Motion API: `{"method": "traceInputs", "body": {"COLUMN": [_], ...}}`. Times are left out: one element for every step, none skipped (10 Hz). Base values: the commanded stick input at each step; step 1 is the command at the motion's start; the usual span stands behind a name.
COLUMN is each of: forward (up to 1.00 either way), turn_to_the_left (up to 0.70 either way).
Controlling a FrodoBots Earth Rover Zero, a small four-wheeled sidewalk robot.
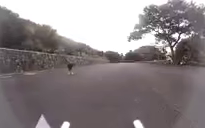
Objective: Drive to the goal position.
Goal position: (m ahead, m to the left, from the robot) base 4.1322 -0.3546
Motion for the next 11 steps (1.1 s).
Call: {"method": "traceInputs", "body": {"forward": [0.50, 0.50, 0.50, 0.50, 0.50, 0.50, 0.50, 0.50, 0.50, 0.50, 0.50], "turn_to_the_left": [0.00, 0.00, 0.00, -0.11, -0.28, -0.44, -0.50, -0.50, -0.32, 0.00, 0.00]}}
